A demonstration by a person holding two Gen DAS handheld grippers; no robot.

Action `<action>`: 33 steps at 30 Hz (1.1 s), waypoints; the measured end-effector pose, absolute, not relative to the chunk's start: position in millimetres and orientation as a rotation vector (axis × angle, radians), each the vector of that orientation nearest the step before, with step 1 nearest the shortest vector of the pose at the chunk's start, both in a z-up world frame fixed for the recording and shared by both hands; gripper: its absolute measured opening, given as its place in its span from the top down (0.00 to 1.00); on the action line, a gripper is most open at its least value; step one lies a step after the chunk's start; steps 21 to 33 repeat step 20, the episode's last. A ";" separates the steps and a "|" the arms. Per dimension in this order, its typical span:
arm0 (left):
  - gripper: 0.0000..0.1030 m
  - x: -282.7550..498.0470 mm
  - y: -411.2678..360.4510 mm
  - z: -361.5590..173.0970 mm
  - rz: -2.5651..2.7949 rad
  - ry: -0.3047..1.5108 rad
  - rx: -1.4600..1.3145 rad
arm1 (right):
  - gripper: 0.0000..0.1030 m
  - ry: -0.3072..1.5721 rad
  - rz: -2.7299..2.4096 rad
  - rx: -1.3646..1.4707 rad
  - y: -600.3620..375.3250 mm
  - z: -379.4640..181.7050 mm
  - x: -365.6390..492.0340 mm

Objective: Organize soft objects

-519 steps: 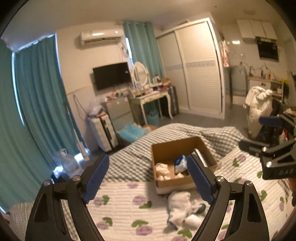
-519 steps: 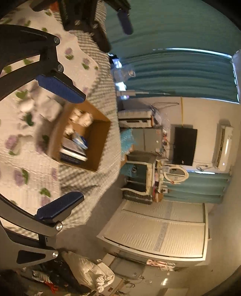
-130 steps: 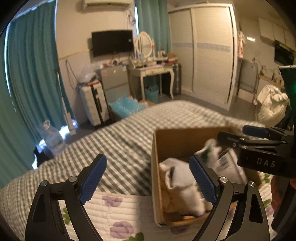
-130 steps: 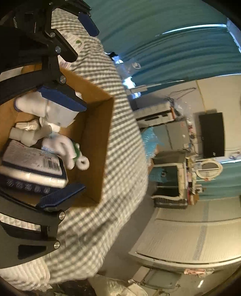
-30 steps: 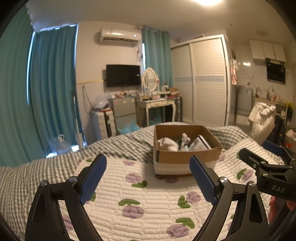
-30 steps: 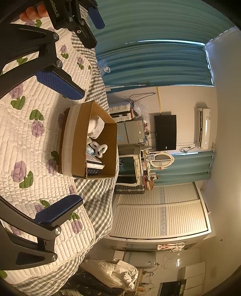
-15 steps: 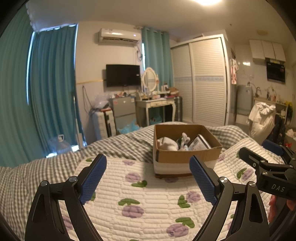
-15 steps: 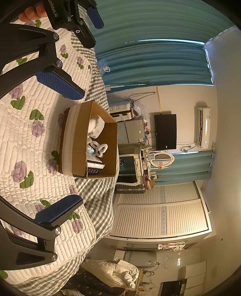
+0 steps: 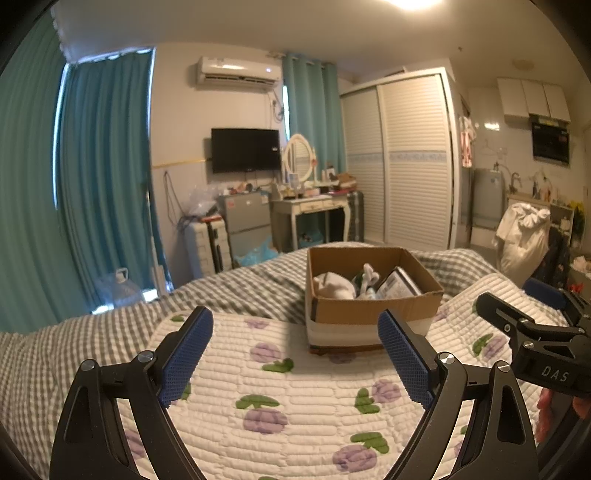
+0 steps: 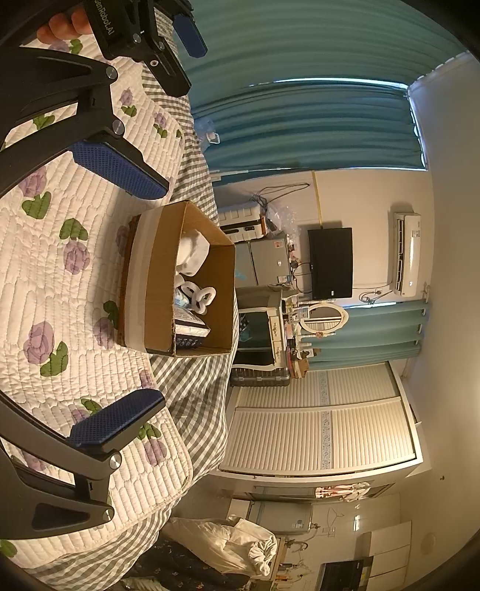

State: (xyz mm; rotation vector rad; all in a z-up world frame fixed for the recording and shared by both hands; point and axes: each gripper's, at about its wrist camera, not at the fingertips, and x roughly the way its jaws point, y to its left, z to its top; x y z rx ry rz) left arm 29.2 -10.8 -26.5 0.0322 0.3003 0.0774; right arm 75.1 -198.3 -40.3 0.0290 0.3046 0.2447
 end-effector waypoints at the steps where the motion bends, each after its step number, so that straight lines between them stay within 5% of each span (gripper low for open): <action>1: 0.10 29.2 -10.6 -26.7 0.076 0.301 0.032 | 0.00 0.305 0.244 0.029 -198.2 -40.4 74.9; 33: 0.10 28.3 -10.0 -31.4 0.073 0.302 0.038 | 0.00 0.313 0.241 0.032 -195.7 -42.7 75.3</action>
